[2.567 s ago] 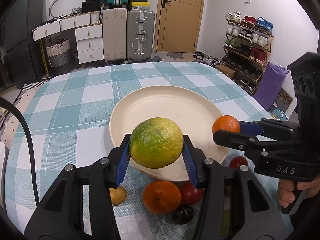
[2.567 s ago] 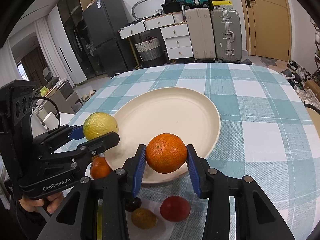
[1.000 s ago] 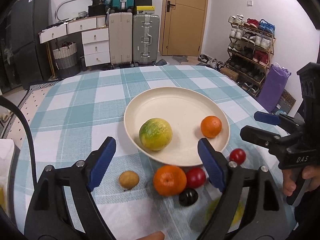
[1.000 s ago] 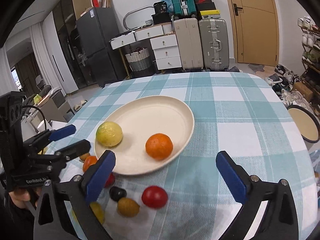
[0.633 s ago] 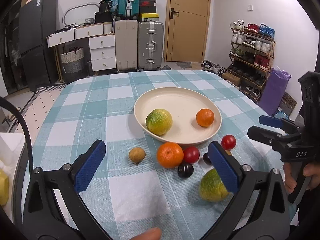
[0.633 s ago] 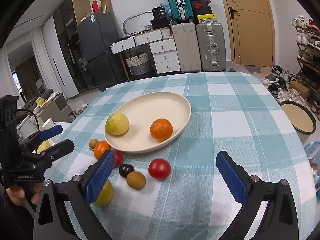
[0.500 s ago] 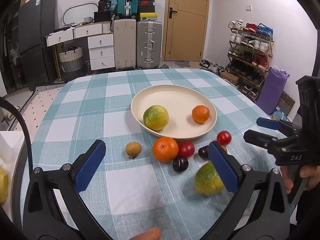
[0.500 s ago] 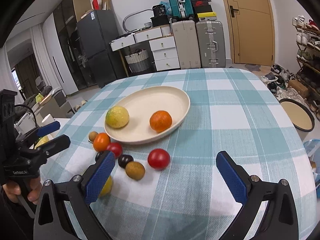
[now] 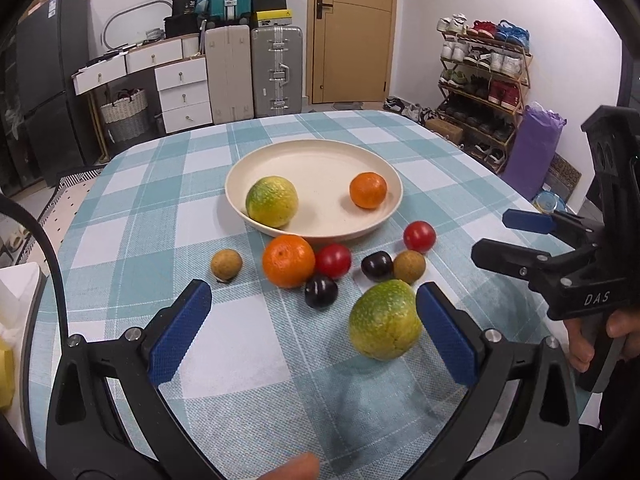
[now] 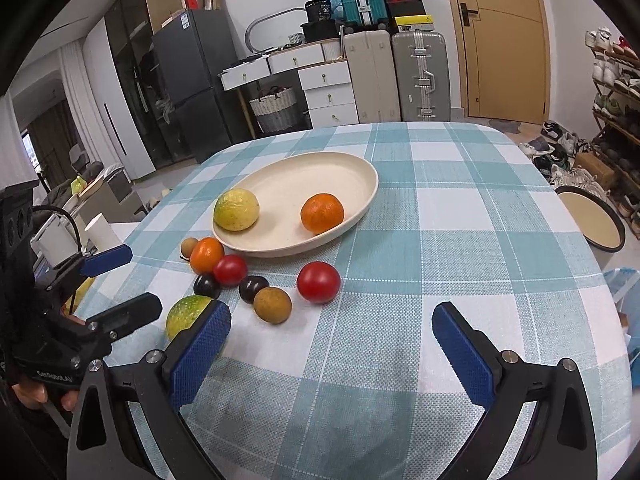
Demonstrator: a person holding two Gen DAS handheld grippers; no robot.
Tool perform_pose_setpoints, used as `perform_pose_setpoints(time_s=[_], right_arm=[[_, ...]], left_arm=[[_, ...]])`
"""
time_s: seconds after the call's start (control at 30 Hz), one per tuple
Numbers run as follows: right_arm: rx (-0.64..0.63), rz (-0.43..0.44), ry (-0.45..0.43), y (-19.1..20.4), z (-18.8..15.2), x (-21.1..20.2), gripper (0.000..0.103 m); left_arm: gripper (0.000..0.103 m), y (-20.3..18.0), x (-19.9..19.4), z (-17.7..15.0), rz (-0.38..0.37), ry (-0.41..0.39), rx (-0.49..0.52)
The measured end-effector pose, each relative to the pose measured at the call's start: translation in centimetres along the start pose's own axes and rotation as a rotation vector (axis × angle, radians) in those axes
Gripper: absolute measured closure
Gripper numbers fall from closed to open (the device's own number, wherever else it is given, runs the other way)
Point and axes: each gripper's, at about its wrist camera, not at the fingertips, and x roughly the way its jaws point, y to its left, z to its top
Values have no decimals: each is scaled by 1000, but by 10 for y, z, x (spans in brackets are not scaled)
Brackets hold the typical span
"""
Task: Organize fruits
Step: 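Withdraw both grippers and move the left gripper toward the second green citrus, then grasp the second green citrus with the left gripper while the right grasps a small brown fruit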
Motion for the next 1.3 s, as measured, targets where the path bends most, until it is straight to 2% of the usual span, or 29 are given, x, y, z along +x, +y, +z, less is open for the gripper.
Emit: perform_pose_setpoints(time_s=[0.43, 0.73, 0.83, 0.93, 1.17, 1.3], right_arm=[[32, -17, 22, -12, -2, 7, 0], [43, -15, 31, -17, -4, 10, 0], [39, -18, 28, -17, -4, 8, 0], [45, -17, 29, -17, -3, 9, 0], [42, -17, 28, -16, -4, 8, 0], [47, -19, 30, -17, -4, 8, 0]], left_arm=[[1, -12, 27, -8, -41, 101, -3], [2, -15, 37, -10, -74, 136, -5], [9, -18, 38, -10, -95, 142, 7], [20, -23, 39, -11, -106, 146, 25], [56, -33, 43, -13, -151, 169, 63], [57, -30, 40, -13, -164, 155, 51]])
